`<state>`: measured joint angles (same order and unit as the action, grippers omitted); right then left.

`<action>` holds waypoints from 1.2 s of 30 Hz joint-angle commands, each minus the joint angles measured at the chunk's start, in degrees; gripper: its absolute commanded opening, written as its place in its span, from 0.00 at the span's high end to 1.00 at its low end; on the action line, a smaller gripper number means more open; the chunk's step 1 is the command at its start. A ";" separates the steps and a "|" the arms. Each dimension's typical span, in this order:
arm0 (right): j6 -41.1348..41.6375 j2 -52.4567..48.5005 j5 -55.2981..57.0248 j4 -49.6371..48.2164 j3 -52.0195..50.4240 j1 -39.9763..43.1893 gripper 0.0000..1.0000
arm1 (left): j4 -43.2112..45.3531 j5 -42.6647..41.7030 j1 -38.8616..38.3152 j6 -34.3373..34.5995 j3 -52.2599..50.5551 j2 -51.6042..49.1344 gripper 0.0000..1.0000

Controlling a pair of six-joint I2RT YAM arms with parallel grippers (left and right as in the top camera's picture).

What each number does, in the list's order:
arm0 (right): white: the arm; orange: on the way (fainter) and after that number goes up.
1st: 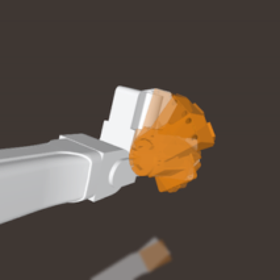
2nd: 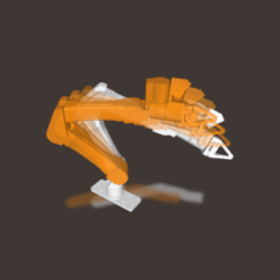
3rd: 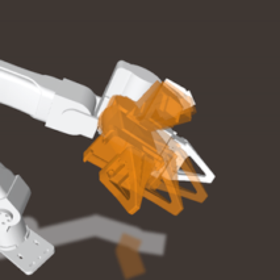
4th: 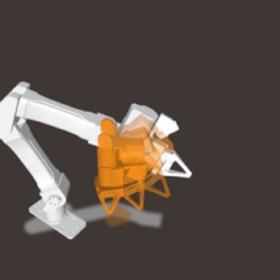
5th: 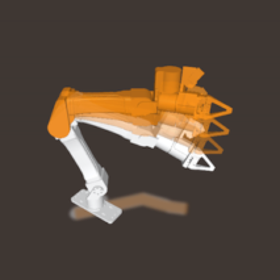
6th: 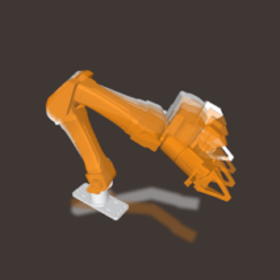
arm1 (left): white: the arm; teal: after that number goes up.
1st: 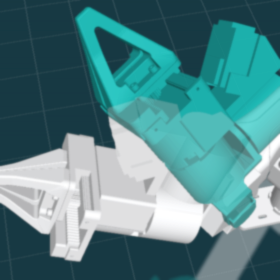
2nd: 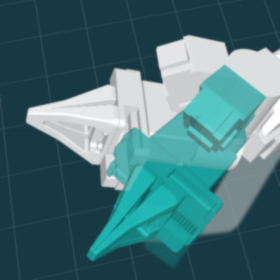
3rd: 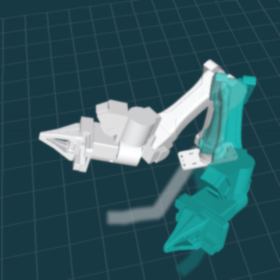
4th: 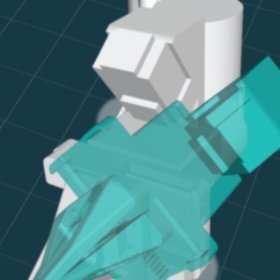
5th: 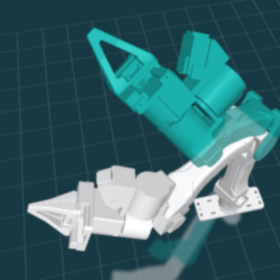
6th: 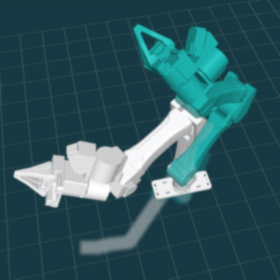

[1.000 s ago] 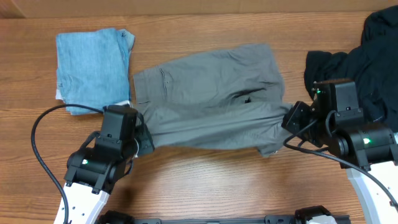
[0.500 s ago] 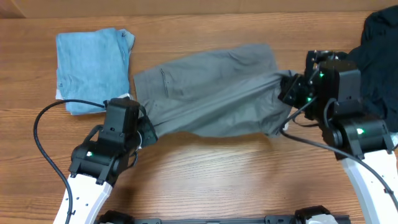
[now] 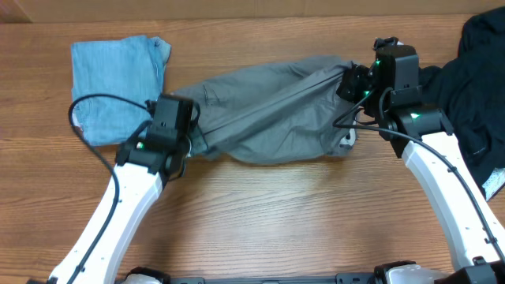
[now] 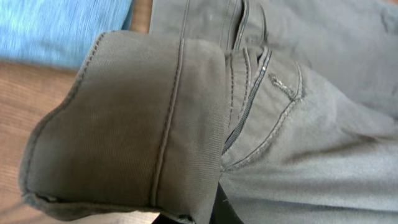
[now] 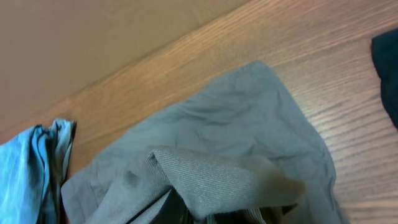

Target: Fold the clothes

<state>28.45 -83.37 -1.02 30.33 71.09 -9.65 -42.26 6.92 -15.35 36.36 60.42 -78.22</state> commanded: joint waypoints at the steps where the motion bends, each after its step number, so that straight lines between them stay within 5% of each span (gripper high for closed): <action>1: -0.13 -1.03 4.39 -2.27 2.05 2.91 0.96 | -0.63 3.96 2.99 -3.87 7.58 -5.81 0.96; 17: -0.17 -11.96 4.37 -12.22 2.05 4.81 0.96 | -1.53 2.19 4.50 -10.99 28.94 -31.04 0.96; 30: -0.15 -18.93 4.37 -21.20 2.05 7.65 0.96 | 10.88 4.46 4.55 -13.73 30.62 -37.77 0.96; 31: -0.15 -19.26 4.37 -21.46 2.05 7.65 0.96 | 12.02 4.44 4.55 -13.73 30.62 -37.77 0.87; 32: -0.15 -19.45 4.37 -21.75 2.05 7.65 0.96 | 13.07 4.42 4.55 -13.97 30.62 -37.77 0.67; 34: -0.17 -19.63 4.42 -22.47 2.05 7.67 0.96 | 14.58 4.46 4.52 -14.60 30.73 -37.77 0.00; 36: -0.15 -19.54 4.39 -23.85 2.25 8.02 0.94 | 13.68 4.48 4.52 -15.10 32.11 -37.57 0.00</action>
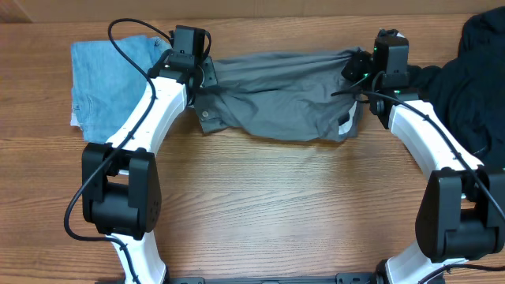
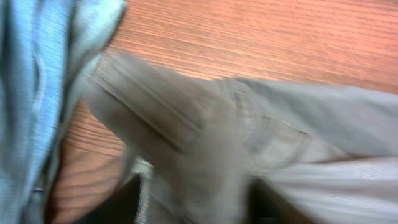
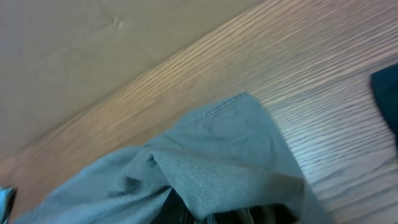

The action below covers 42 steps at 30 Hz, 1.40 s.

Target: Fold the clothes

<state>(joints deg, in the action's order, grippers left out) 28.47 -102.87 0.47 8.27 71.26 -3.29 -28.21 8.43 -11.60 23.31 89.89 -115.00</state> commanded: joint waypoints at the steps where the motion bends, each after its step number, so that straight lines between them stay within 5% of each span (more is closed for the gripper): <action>1: -0.17 0.00 2.89 -1.60 2.82 1.95 0.94 | -1.75 2.97 0.76 -2.67 4.26 -0.52 0.00; 7: -0.17 -0.02 2.40 0.33 5.68 2.40 0.96 | -9.70 3.15 0.28 -4.13 13.09 1.86 0.00; 17: 0.02 -0.02 1.99 1.31 5.68 2.40 0.96 | -11.45 -1.70 -3.17 -10.54 13.31 3.39 0.03; 19: 0.02 -0.02 1.99 1.46 5.68 2.40 0.96 | -12.24 -4.28 -3.17 -11.82 13.29 3.13 0.18; 21: 0.02 -0.02 1.99 1.46 5.68 2.40 0.96 | -13.77 -3.74 -3.17 -12.02 13.16 2.75 0.50; 24: 0.02 -0.02 1.97 1.46 5.68 2.40 0.96 | -13.53 -3.63 -3.10 -11.98 11.32 1.70 0.79; 25: 0.02 -0.02 1.97 1.62 5.68 2.40 0.96 | -11.65 -3.87 -3.10 -11.98 9.64 0.85 0.96; 34: 0.00 -0.02 1.40 2.14 5.68 2.40 0.96 | 2.19 -11.85 -3.21 -11.37 6.23 -9.42 0.96; 35: -0.02 -0.02 1.40 2.14 5.68 2.40 0.93 | 2.99 -12.41 -3.21 -11.23 6.23 -10.80 0.96; 36: -0.02 -0.02 1.40 2.12 5.70 2.40 0.80 | 3.52 -12.92 -3.21 -10.91 6.23 -12.44 0.96; 39: -1.05 1.01 1.38 4.02 6.54 2.58 0.06 | 2.16 -12.96 -3.23 -8.96 6.23 -15.56 0.96; 42: -3.41 3.13 1.92 11.08 9.88 2.62 0.00 | -0.02 -12.94 -3.30 -8.92 6.23 -16.52 0.96</action>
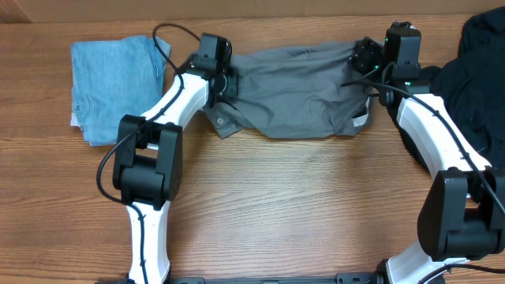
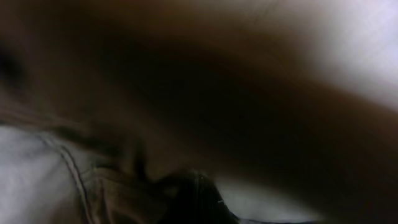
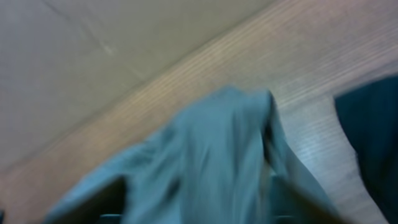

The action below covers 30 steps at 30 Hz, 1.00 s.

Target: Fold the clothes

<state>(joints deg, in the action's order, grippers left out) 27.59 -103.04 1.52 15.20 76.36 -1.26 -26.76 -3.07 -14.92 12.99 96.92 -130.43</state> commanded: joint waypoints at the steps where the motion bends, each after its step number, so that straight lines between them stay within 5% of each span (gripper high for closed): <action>1: -2.51 4.13 1.44 8.41 6.54 0.59 0.00 | -1.95 -1.42 -0.04 1.38 -0.81 -1.11 0.96; 8: -0.63 4.31 -3.06 30.99 8.20 0.63 0.27 | -2.38 -1.46 -0.15 1.38 -0.76 -1.03 0.96; 10: -1.16 3.45 -4.04 31.12 5.70 0.63 0.39 | -2.67 -1.46 -0.22 1.38 -0.76 -1.03 0.96; 14: -3.93 1.14 -10.84 28.11 0.00 0.57 0.46 | -3.48 -1.46 -0.22 1.38 -0.76 -1.03 0.96; 27: -4.04 -2.62 -10.97 21.35 -3.80 -0.24 0.47 | -3.45 -1.46 -0.55 1.40 -0.76 -1.03 0.96; 30: -4.04 -4.22 -11.50 21.09 -3.80 -1.38 0.65 | -3.48 -1.46 -0.55 1.38 -0.76 -1.03 0.96</action>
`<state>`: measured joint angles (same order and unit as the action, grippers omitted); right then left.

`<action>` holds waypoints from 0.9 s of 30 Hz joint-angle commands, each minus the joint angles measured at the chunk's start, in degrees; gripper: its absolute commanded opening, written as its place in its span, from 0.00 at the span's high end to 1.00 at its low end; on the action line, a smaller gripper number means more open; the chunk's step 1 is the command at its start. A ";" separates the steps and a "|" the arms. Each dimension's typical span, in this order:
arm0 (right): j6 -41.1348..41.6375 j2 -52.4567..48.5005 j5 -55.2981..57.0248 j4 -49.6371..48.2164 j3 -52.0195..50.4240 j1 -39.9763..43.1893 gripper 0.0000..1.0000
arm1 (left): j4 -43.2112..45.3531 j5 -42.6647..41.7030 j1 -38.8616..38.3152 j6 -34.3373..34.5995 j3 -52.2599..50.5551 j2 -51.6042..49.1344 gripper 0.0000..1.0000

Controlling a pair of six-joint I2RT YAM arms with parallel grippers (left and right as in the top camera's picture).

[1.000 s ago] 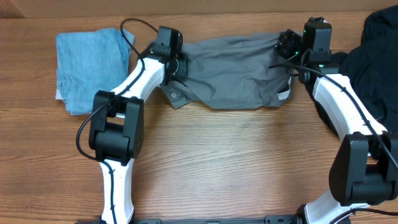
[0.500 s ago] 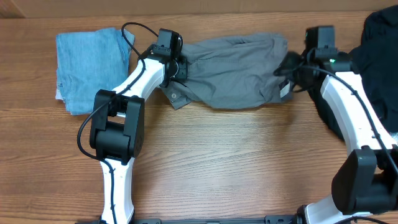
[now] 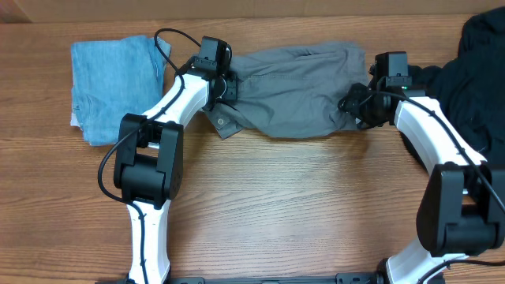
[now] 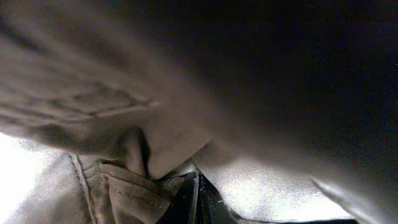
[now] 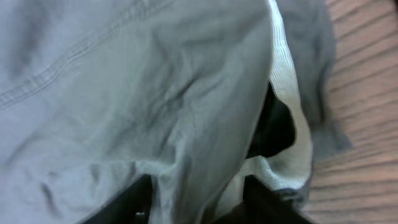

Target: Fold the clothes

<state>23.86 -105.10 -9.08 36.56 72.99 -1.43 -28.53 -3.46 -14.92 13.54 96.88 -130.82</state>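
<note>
The grey garment (image 3: 292,91) lies folded along the back of the table, its waistband end to the left. My left gripper (image 3: 225,85) sits at that left end, shut on the cloth; in the left wrist view my left gripper (image 4: 196,202) is buried in grey fabric (image 4: 112,180) pressed close to the lens. My right gripper (image 3: 353,105) is low at the garment's right end. In the right wrist view my right gripper (image 5: 199,199) is open, dark fingers (image 5: 140,196) wide apart with grey cloth (image 5: 124,93) and a white lining (image 5: 292,143) between them.
A folded blue garment (image 3: 117,79) lies at the back left, just beyond the left arm. A dark pile of clothes (image 3: 473,75) fills the back right corner, behind the right arm. Bare wooden table (image 3: 276,205) stretches in front of the garment.
My right gripper has left the garment's back right corner and now sits lower at the right end, open over the cloth. That corner lies flat. The left arm has not moved.
Both grippers first held the grey garment's ends, stretched slantwise across the middle of the table. Then it hung between them at the back of the table. Later it lay there folded, both grippers on it. Now only the left holds it.
</note>
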 commanded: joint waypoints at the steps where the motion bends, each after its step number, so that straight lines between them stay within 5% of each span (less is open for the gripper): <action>1: -0.31 -2.19 -0.85 -0.11 -0.42 -1.18 0.77 | -1.70 -1.07 -0.55 0.83 -0.72 -0.63 0.96; 2: -0.28 -2.19 -0.55 0.17 -0.33 -1.18 0.93 | -1.70 -1.05 -0.55 0.83 -0.72 -0.63 0.96; 3: -0.15 -2.16 0.26 0.92 0.04 -0.83 0.96 | -1.79 -1.01 -0.55 0.83 -0.72 -0.63 0.96; 12: 3.19 -2.16 16.15 12.31 10.12 5.81 0.96 | -4.63 2.58 -0.52 0.83 -0.72 -0.63 0.96; 22: 3.17 -2.19 33.51 9.05 11.52 6.34 0.96 | -5.35 3.80 -0.52 1.16 -0.72 -0.63 0.96; 27: 3.13 -2.16 33.40 8.94 11.52 6.27 0.96 | -6.93 3.69 -0.52 1.27 -0.13 -0.35 0.96</action>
<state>26.30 -107.44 14.37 45.65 82.76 3.20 -32.60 -3.33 -16.56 14.00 97.23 -130.45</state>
